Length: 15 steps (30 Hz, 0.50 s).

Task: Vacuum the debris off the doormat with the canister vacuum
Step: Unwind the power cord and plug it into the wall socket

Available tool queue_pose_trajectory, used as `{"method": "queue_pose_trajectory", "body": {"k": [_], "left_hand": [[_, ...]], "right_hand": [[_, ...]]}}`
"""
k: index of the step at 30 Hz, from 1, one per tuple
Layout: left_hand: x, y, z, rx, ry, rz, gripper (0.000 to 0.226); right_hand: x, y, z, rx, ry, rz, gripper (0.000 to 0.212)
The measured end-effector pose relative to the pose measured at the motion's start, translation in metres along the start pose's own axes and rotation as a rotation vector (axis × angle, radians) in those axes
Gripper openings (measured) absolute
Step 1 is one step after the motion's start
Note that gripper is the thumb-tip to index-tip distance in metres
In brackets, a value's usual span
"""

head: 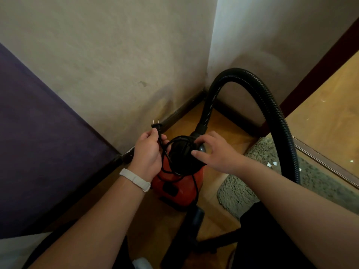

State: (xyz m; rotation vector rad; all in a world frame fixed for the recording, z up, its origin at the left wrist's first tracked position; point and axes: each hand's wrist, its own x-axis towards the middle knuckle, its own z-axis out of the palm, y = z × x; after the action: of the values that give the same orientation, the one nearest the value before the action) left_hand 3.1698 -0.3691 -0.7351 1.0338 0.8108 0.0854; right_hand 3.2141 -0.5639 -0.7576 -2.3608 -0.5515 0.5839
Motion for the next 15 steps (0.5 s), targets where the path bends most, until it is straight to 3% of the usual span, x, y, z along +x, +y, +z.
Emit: {"method": "queue_pose_trajectory", "body": {"k": [5, 9, 11, 13, 15], "left_hand": [[-0.008, 0.003, 0.010, -0.159, -0.058, -0.044, 0.016], [-0.008, 0.003, 0.012, -0.244, -0.078, -0.075, 0.013], [-0.009, 0.002, 0.012, -0.283, -0.094, -0.094, 0.011], [-0.010, -0.001, 0.014, -0.321, -0.102, -0.119, 0.010], [-0.011, -0.005, 0.015, -0.290, -0.122, -0.116, 0.009]], "right_hand": [[-0.006, -0.020, 0.008, -0.145, 0.264, -0.155, 0.051], [-0.010, -0.021, 0.003, -0.118, 0.408, -0.198, 0.035], [-0.013, -0.025, 0.003, -0.112, 0.280, -0.228, 0.021], [-0.014, -0.029, 0.011, -0.088, 0.061, -0.239, 0.016], [-0.013, -0.028, 0.020, -0.034, -0.046, -0.234, 0.013]]}}
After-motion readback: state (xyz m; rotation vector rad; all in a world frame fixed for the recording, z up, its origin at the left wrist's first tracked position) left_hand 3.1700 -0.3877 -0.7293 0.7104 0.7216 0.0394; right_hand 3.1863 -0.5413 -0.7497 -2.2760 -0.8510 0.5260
